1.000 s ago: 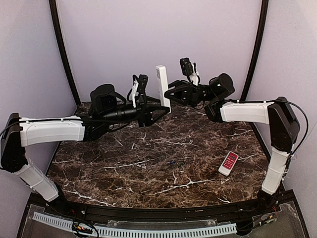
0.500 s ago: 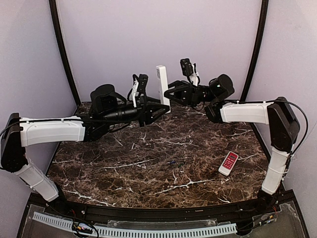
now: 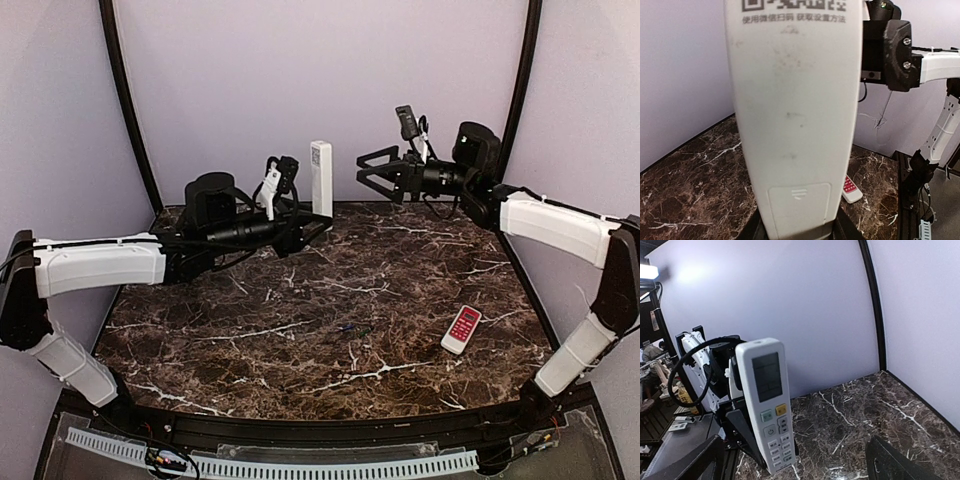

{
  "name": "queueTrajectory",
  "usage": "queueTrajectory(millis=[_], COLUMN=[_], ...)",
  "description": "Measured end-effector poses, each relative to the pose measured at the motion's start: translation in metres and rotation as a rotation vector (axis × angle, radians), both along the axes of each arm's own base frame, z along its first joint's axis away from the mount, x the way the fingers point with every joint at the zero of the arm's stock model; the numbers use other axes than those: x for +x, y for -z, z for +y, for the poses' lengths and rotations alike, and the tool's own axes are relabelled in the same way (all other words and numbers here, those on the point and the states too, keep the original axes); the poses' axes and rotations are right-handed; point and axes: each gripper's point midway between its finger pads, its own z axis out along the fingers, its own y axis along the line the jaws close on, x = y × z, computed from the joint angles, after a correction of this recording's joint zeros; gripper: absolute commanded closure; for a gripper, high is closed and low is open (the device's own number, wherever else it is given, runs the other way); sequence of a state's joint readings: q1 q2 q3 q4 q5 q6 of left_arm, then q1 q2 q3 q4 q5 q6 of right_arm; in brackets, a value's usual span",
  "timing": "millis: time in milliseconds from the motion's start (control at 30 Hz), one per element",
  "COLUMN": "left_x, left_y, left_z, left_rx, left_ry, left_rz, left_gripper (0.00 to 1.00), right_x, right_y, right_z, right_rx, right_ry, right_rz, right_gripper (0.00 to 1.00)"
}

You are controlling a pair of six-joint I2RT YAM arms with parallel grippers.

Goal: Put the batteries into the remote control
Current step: Pass from the left arm to the right

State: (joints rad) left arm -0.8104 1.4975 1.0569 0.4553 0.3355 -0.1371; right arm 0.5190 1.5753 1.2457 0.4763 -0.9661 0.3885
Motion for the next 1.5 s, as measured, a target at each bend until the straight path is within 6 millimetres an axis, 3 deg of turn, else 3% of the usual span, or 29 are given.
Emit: queueTrajectory(millis=[133,200,333,500,633,800,900,1033,1233,1500], left_x=[0.008,0.012,0.017,0.021,0.024,0.029,0.028,0.026,0.018,0.027], left_y=[0.013,0.023,0.044,0.065,0.073,0.076,0.082,0.094,0.105,0.111], left_z=[0.010,0.015,0.024,0.036,0.041,0.035,0.030,0.024,0.016,0.014], left_rx=[0.075,0.123,0.231,0.348,0.416,0.483,0.513,0.546,0.586,0.649], left_ry=[-0.053,-0.077,-0.116,-0.153,-0.174,-0.187,-0.179,-0.161,-0.132,-0.172], left_rz=[-0.003,-0.005,-0.008,-0.012,-0.019,-0.040,-0.043,-0.035,-0.045,-0.065], left_gripper=[0.96,0.96,0.97,0.97,0.98,0.98,0.98,0.99,0.99,0.99], right_x=[-0.006,-0.005,0.013,0.020,0.021,0.006,-0.003,-0.004,0.004,0.013], right_y=[-0.014,-0.011,0.013,0.058,0.070,0.072,0.074,0.084,0.100,0.107], right_z=[-0.018,-0.030,-0.040,-0.032,-0.021,0.006,0.019,0.022,0.024,0.032], right_rx=[-0.044,-0.057,-0.131,-0.222,-0.245,-0.276,-0.299,-0.325,-0.357,-0.362], right_ry=[0.096,0.143,0.210,0.185,0.133,0.066,0.034,0.034,0.058,0.055], right_rz=[-0.066,-0.069,0.012,0.167,0.271,0.299,0.309,0.334,0.392,0.456], right_gripper=[0.02,0.01,0.01,0.01,0.02,0.18,0.20,0.24,0.42,0.77])
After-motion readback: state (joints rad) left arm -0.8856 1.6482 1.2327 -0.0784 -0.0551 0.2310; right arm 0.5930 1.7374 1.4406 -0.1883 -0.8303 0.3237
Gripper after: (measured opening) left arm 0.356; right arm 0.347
